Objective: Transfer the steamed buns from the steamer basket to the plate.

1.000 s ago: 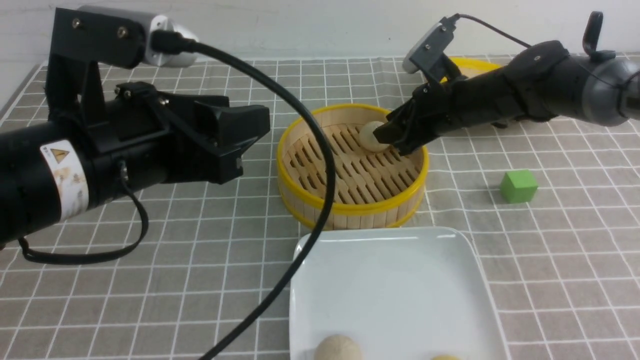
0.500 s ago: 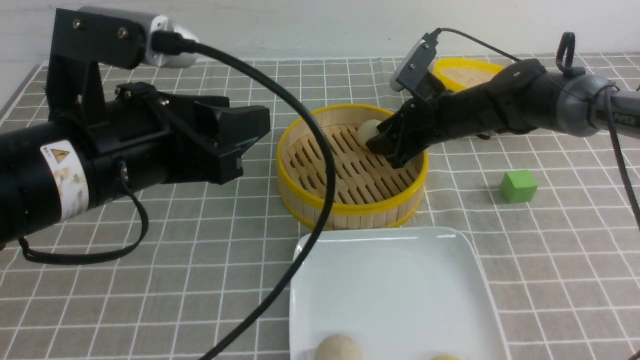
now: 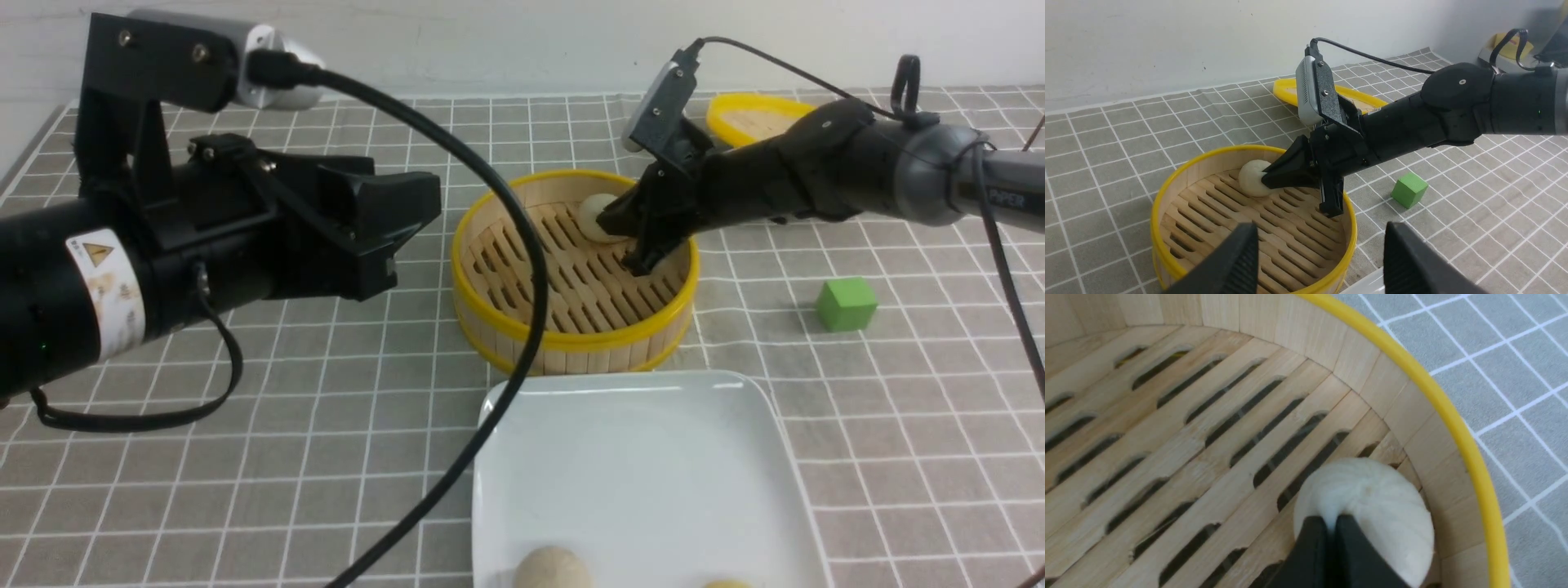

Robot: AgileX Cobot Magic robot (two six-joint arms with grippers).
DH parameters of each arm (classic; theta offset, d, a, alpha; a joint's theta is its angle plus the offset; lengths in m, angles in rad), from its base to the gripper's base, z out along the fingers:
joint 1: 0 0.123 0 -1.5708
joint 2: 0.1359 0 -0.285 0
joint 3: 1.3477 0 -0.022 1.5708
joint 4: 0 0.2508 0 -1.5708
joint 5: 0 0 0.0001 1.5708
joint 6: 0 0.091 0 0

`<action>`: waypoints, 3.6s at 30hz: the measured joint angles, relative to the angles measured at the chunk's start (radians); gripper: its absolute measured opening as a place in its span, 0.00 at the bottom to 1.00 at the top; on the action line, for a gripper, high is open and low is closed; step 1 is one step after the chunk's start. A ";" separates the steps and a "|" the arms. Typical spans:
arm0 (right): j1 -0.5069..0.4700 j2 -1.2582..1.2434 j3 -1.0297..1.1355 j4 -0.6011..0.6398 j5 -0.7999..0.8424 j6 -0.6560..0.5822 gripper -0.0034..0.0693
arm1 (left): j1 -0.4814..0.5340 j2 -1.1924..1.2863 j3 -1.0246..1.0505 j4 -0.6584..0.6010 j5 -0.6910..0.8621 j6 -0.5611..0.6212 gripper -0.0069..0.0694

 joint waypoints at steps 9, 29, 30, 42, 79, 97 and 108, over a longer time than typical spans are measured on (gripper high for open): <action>0.000 -0.137 0.001 -0.230 0.110 0.222 0.06 | 0.000 0.000 0.000 0.000 0.047 0.000 0.65; 0.010 -0.567 0.017 -0.585 0.772 0.798 0.07 | 0.000 0.000 0.000 0.000 0.049 0.000 0.65; 0.013 -0.577 0.029 -0.585 0.775 0.809 0.07 | 0.000 0.000 0.000 0.000 0.043 0.000 0.65; 0.171 -0.660 0.495 -0.556 0.696 0.826 0.07 | 0.000 0.000 0.000 0.000 -0.101 -0.073 0.65; 0.172 -0.632 0.615 -0.409 0.176 0.567 0.53 | 0.000 0.000 0.000 0.003 -0.030 -0.048 0.65; 0.157 -0.767 0.618 -0.394 -0.053 0.591 0.77 | 0.000 -0.104 0.004 -0.012 0.268 0.021 0.65; -0.144 -0.932 0.618 -0.387 -0.112 0.716 0.76 | 0.000 -0.430 0.192 -0.059 0.779 0.109 0.53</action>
